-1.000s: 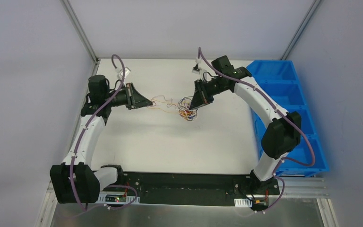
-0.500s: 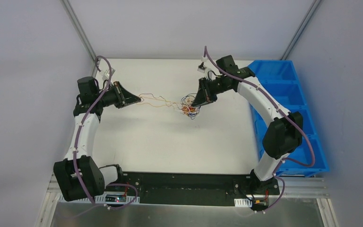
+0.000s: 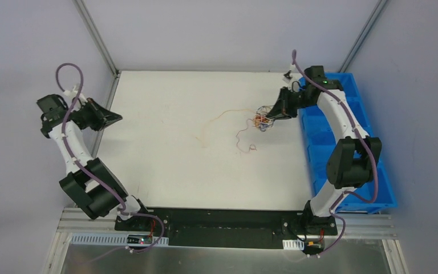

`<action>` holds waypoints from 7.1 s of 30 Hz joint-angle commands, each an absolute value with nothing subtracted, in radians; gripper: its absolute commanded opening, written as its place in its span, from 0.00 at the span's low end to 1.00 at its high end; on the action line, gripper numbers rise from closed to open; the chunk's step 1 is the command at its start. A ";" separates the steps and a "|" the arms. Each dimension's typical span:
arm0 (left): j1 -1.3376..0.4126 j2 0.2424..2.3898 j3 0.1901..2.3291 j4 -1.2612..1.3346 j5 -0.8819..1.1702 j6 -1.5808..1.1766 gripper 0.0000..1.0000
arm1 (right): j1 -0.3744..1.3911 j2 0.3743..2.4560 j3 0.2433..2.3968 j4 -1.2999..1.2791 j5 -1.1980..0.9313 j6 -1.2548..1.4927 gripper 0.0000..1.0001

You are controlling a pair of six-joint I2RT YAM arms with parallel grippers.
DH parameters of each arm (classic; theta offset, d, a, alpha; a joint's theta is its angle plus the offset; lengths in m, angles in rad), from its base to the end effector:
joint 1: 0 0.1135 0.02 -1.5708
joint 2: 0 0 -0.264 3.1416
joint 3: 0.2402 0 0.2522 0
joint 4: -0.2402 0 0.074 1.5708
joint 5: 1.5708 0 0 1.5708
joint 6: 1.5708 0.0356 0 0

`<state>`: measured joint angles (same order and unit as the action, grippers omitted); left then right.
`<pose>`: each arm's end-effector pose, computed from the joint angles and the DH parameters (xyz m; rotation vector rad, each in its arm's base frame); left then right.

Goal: Untangle the cables

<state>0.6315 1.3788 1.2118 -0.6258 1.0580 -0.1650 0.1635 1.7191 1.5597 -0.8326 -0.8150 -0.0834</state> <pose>0.2486 0.1434 0.3259 -0.3333 2.0255 -0.9462 0.3551 0.0848 0.3126 -0.6016 2.3438 1.0638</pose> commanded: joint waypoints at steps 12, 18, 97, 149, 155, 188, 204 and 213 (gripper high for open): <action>0.425 1.338 1.167 -0.596 1.176 -0.019 0.73 | 0.224 1.659 1.544 -0.768 -0.971 0.053 0.00; 0.081 1.263 1.007 -0.177 1.162 -0.409 0.99 | 0.407 1.706 1.550 -0.579 -0.998 0.209 0.03; -0.126 1.391 0.720 0.586 1.121 -1.232 0.00 | 0.654 1.665 1.327 -0.200 -0.600 0.304 0.58; -0.112 1.415 0.923 -0.396 0.580 -0.378 0.52 | 0.587 1.865 1.289 -0.367 -0.307 0.199 0.00; -0.282 1.494 1.014 -0.360 0.442 -0.332 0.65 | 0.587 1.928 1.303 -0.385 -0.248 0.224 0.00; -0.086 1.727 1.117 -0.579 -0.117 0.103 0.13 | 0.188 1.485 1.172 -0.670 0.091 -0.163 0.00; 0.047 1.575 1.086 -0.575 0.276 0.127 0.25 | 0.104 1.339 1.366 -0.769 -0.300 -0.185 0.00; 0.059 1.566 1.180 -0.610 0.252 0.225 0.00 | 0.101 1.341 1.357 -0.801 -0.349 -0.224 0.00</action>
<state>0.0463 1.5837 1.1458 -0.5724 0.2073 0.1562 0.1020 1.3548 1.3373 -0.7689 -0.2840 -0.1928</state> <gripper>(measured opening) 0.011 0.016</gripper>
